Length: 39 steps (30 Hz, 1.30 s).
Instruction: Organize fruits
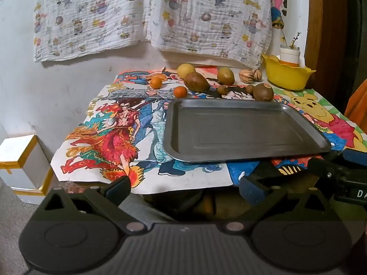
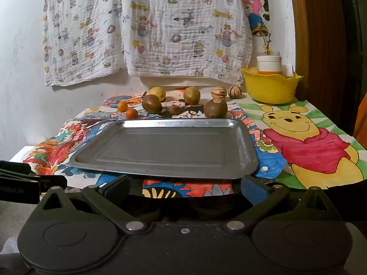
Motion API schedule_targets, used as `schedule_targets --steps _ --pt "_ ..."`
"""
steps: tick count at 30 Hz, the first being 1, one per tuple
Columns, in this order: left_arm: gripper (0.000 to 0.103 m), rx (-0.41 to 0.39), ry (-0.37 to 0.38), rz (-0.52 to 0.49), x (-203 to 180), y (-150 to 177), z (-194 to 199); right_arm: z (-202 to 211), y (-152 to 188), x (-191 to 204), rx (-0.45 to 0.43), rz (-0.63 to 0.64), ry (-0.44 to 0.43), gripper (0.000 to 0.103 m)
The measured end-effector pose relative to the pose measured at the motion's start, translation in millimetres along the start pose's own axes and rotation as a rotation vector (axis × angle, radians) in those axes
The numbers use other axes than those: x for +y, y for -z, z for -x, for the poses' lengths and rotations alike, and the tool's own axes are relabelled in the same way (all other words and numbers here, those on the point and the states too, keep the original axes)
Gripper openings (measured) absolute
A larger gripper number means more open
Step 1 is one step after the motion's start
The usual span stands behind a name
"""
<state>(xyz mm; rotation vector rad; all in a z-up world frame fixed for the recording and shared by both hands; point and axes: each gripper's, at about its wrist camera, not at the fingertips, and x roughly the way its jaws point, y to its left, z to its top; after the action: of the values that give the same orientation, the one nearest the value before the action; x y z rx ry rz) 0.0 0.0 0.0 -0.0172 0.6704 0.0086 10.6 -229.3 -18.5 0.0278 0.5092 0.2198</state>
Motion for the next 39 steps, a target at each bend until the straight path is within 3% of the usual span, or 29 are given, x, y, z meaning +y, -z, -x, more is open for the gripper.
schedule_targets --steps 39 --pt "0.103 0.007 0.002 0.005 3.0 2.8 -4.4 -0.4 -1.9 2.1 -0.003 0.013 0.004 0.103"
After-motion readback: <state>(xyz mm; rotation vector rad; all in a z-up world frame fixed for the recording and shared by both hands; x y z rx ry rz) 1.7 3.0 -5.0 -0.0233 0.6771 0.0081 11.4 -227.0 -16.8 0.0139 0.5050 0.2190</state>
